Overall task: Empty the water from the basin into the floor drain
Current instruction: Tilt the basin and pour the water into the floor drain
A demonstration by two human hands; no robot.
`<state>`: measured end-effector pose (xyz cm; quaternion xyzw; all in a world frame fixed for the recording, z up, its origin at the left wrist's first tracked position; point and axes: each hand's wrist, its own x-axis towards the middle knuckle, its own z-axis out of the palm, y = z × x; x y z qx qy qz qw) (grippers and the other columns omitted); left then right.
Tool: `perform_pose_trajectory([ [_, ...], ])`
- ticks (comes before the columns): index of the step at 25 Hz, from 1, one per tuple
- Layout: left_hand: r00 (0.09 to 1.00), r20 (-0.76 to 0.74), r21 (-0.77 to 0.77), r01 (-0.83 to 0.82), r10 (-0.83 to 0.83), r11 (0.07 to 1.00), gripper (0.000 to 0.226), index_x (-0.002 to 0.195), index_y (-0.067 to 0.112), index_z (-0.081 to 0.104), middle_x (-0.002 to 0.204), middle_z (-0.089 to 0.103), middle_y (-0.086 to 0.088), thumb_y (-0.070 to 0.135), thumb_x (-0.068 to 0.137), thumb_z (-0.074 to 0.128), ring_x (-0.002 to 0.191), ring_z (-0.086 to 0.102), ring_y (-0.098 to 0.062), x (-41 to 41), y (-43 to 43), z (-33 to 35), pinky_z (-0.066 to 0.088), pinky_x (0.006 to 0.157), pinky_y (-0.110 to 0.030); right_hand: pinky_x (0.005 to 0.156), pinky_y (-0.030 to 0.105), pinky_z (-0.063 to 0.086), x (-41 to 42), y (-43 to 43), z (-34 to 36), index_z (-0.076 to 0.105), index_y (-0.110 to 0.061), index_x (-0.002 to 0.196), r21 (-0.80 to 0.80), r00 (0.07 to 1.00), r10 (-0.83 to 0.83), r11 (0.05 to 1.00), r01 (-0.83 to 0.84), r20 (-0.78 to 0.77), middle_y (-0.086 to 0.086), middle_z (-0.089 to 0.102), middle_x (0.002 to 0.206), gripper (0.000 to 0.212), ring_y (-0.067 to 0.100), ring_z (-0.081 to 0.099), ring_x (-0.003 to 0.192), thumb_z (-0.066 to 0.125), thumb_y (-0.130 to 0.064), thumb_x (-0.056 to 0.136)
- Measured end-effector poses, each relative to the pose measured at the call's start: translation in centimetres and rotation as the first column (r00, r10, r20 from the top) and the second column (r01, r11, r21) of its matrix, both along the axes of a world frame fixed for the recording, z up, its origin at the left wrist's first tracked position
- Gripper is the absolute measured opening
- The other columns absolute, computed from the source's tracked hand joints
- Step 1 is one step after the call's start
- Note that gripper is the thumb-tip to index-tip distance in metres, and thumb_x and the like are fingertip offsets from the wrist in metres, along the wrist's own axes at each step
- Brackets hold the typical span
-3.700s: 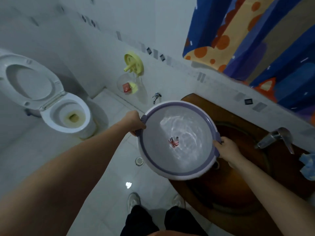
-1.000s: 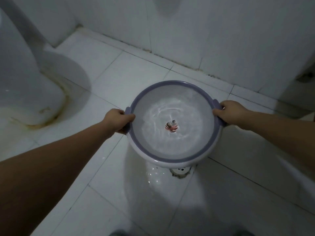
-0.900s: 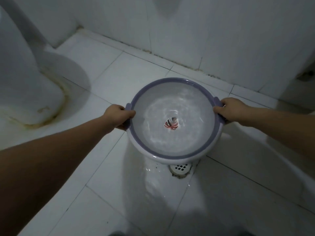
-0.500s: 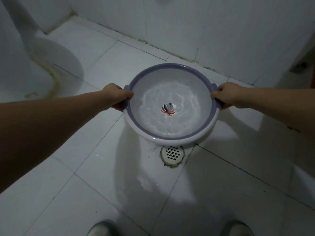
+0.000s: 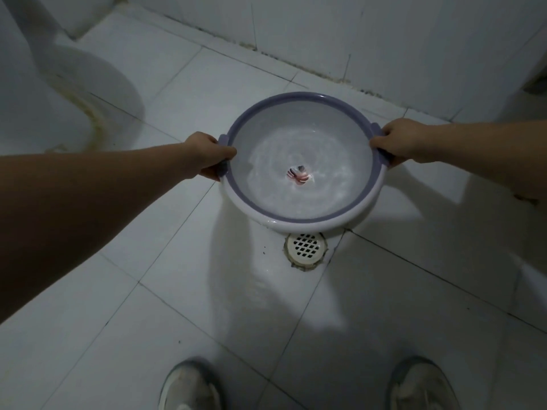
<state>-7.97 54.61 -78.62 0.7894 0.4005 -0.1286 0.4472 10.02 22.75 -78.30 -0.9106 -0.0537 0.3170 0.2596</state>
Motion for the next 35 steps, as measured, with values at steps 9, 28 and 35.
perform_pose_trajectory([
  [9,1.0,0.004,0.022,0.006,-0.006,1.0,0.029,0.107,-0.001,0.06,0.083,0.069,-0.014,0.019,0.088,0.069,0.063,0.071,-0.023,0.5,0.1,0.1,0.056,0.042,-0.025,0.044,0.027,0.048,0.9,0.6,-0.1,0.057,0.0,0.112,0.014,0.999,-0.011,1.0,0.01,0.052,0.009,0.061,0.076,0.03,0.023,0.063,0.061,0.053,-0.026,0.097],
  [28,0.999,-0.008,0.041,0.031,-0.031,0.999,0.038,0.117,-0.001,0.059,0.091,0.069,-0.015,0.022,0.089,0.07,0.07,0.072,-0.025,0.5,-0.6,0.6,0.06,0.047,-0.028,0.056,0.034,0.051,0.6,-0.1,-0.1,0.057,-0.001,0.101,-0.023,0.994,-0.004,1.0,0.007,0.109,0.015,0.063,0.08,0.026,0.028,0.063,0.063,0.052,-0.026,0.097],
  [35,1.0,0.004,0.044,0.029,-0.029,0.999,0.037,0.117,-0.002,0.059,0.09,0.069,-0.015,0.018,0.088,0.069,0.069,0.072,-0.025,0.4,-0.8,1.1,0.059,0.047,-0.027,0.063,0.037,0.053,0.6,-0.2,0.1,0.056,0.005,0.112,-0.008,0.995,-0.004,1.0,0.005,0.1,0.019,0.062,0.091,0.035,0.03,0.062,0.063,0.051,-0.026,0.098],
])
